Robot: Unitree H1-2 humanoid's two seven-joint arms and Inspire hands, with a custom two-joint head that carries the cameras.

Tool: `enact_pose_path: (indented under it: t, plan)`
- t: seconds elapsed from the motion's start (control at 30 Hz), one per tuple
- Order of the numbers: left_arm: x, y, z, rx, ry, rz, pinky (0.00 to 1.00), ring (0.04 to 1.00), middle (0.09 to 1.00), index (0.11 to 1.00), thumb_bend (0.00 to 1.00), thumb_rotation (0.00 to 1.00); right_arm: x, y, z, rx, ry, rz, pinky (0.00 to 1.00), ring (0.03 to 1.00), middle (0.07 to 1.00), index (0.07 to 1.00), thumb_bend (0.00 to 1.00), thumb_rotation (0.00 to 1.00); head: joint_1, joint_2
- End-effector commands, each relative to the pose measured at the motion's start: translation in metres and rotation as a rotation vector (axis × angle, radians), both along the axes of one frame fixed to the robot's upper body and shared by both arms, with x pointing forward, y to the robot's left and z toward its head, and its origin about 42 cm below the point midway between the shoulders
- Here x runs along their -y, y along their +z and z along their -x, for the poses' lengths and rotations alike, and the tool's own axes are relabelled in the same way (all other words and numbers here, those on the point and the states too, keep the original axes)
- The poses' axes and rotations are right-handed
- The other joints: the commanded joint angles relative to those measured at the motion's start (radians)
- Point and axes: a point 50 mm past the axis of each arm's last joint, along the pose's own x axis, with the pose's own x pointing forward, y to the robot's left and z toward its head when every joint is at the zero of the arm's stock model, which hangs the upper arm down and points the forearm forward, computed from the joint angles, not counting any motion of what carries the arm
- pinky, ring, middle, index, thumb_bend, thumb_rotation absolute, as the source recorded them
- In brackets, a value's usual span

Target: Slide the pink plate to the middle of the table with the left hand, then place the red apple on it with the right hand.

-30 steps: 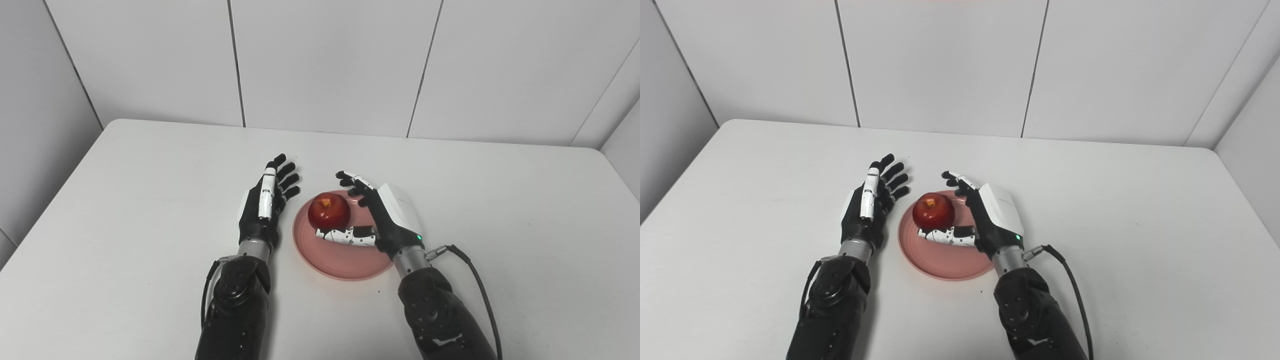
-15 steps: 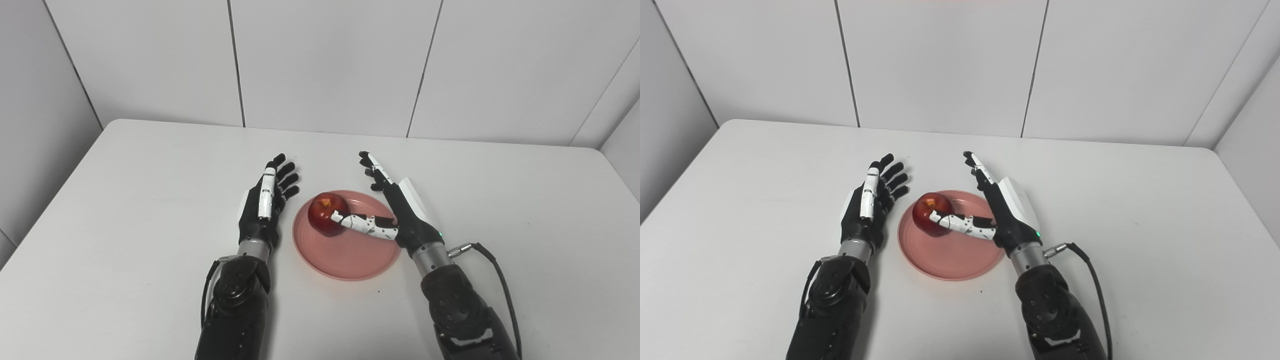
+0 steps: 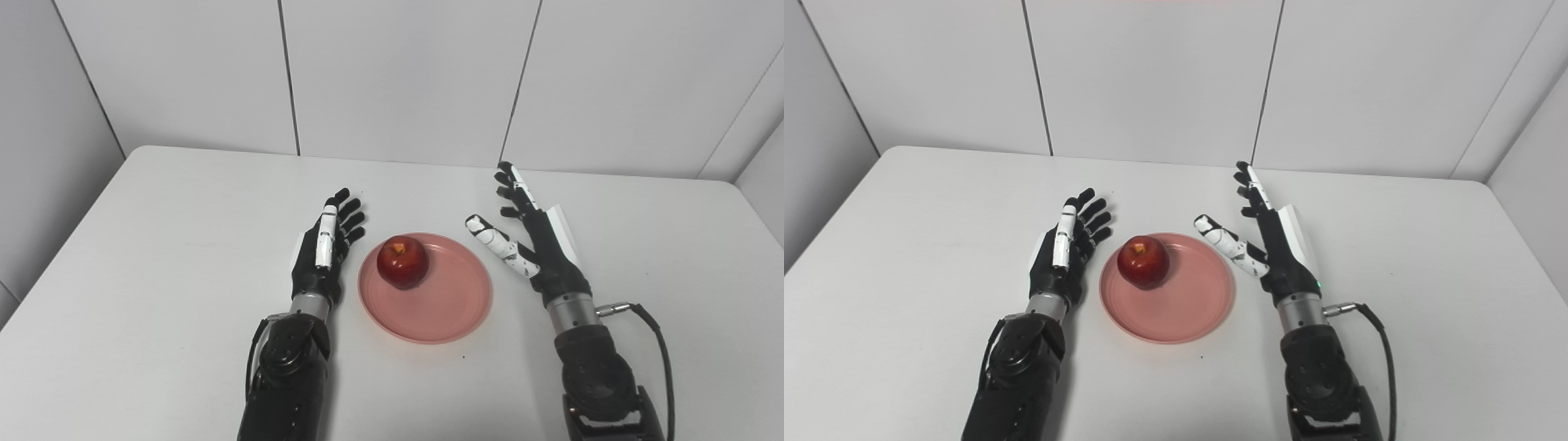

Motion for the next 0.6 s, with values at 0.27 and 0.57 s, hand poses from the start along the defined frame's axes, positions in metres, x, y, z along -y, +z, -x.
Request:
enact_pose_path:
  t: [0.27, 0.57]
  plan:
    - [-0.005, 0.002, 0.005, 0.0, -0.008, 0.003, 0.87, 0.879, 0.889, 0.877, 0.36, 1.0, 0.036, -0.017, 0.001, 0.019, -0.061, -0.218, 0.87, 0.923, 0.947, 0.958, 0.88, 1.0, -0.003, -0.001]
    - [-0.011, 0.002, 0.006, 0.006, 0.0, 0.01, 0.87, 0.882, 0.889, 0.878, 0.38, 1.0, 0.043, -0.047, -0.01, -0.115, -0.068, -0.488, 0.99, 0.986, 0.989, 0.998, 0.85, 1.0, -0.003, -0.004]
